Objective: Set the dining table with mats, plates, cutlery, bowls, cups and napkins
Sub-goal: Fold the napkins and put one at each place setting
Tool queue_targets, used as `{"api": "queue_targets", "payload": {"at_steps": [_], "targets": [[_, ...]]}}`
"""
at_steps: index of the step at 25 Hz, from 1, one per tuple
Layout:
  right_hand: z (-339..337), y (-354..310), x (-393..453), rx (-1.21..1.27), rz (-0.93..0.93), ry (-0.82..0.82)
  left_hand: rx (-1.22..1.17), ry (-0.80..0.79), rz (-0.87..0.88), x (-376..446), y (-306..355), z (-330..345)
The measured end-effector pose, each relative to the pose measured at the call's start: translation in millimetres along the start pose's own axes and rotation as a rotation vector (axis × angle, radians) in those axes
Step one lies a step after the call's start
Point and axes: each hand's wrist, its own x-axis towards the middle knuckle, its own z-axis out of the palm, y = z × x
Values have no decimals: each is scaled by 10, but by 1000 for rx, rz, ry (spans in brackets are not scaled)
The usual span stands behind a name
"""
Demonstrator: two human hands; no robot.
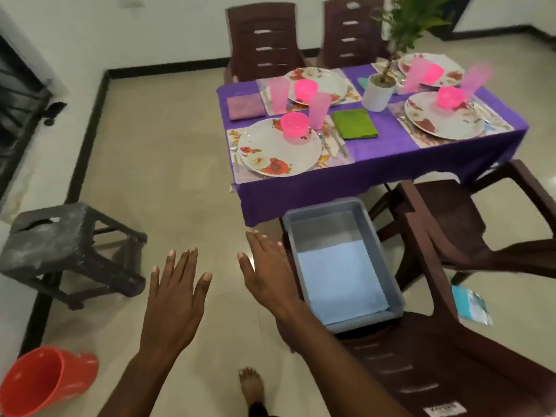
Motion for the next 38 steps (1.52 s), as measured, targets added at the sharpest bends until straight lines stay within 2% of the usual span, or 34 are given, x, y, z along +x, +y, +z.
{"api": "queue_targets", "payload": {"at_steps": [2, 6, 10, 12, 16, 21, 26, 32, 35, 38], "targets": [[-93, 6, 106, -22, 87, 86, -24, -69, 88, 351, -7, 58], [-287, 156, 86, 45, 371, 286, -72, -178, 383, 1058, 252, 212], [-311, 239, 45, -9, 608, 414, -67, -256, 672, 1673, 512, 339], [-287, 305, -101, -24, 665, 397, -73, -247, 722, 1728, 638, 445], [-142, 417, -377, 35, 938, 499, -122, -244, 885, 1938, 936, 610], [-27, 942, -502, 118, 1206, 628, -62, -306, 1033, 2318, 1305, 1030], [114, 1701, -370, 170, 1355, 636, 94, -365, 1104, 2816, 1677, 1603], [714, 2639, -167, 273, 1444, 621, 186, -531, 1143, 3113, 2065, 2682], [1144, 3087, -27, 326, 1490, 577, 157, -617, 1026, 3196, 2156, 3388], [1477, 3533, 121, 395, 1492, 527, 159, -670, 796, 3235, 2131, 4042]]}}
